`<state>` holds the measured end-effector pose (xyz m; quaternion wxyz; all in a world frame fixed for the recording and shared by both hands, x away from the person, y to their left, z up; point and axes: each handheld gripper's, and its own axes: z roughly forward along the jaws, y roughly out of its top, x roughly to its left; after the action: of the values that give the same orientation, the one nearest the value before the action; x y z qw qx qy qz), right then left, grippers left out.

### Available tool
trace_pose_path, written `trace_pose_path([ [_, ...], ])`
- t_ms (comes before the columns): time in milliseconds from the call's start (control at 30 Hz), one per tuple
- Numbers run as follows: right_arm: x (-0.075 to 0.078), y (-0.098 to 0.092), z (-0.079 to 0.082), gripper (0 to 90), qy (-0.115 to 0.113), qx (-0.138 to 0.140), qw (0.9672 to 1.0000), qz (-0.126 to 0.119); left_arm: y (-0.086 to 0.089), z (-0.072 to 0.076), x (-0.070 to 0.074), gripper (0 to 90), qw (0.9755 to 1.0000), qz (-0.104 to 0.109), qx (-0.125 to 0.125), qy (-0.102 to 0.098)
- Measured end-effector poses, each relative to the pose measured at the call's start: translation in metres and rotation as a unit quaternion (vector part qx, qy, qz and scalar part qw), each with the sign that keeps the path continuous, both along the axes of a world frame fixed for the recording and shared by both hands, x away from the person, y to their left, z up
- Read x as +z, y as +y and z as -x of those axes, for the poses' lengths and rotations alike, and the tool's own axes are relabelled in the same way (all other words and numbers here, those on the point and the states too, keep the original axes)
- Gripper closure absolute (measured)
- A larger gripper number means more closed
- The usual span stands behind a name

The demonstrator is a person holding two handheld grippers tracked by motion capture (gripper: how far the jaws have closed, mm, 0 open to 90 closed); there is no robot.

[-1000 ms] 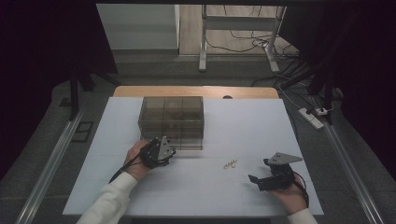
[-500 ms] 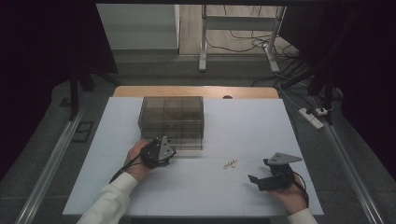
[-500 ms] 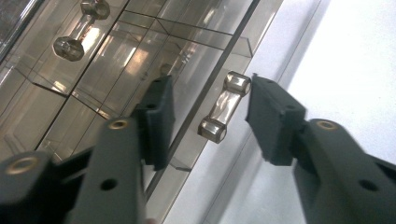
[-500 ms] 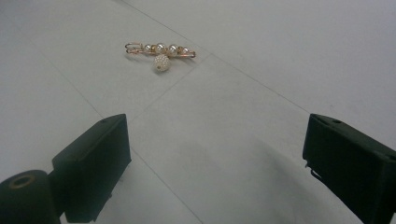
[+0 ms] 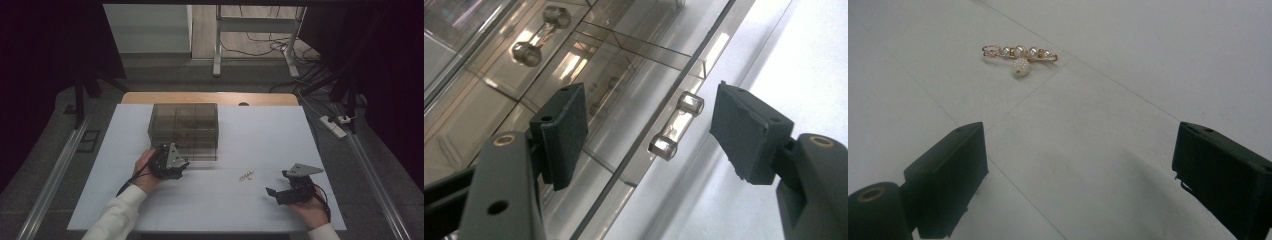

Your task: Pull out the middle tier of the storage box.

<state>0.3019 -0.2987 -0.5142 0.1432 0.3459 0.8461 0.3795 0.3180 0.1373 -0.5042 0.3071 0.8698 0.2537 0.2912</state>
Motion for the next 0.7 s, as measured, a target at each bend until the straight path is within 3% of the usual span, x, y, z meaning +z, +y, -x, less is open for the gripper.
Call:
trace_pose_path([
  [267, 0.0, 0.0, 0.0, 7.4, -0.001, 0.001, 1.0, 0.0, 0.014, 0.008, 0.004, 28.9, 0.9986, 0.049, 0.01, 0.018],
  [433, 0.0, 0.0, 0.0, 7.5, -0.002, 0.0, 1.0, -0.001, 0.023, 0.016, 0.005, 28.5, 0.996, 0.082, 0.021, 0.031],
  [700, 0.0, 0.0, 0.0, 7.4, -0.003, 0.0, 1.0, 0.0, 0.031, 0.031, 0.001, 28.5, 0.9958, 0.081, 0.019, 0.039],
])
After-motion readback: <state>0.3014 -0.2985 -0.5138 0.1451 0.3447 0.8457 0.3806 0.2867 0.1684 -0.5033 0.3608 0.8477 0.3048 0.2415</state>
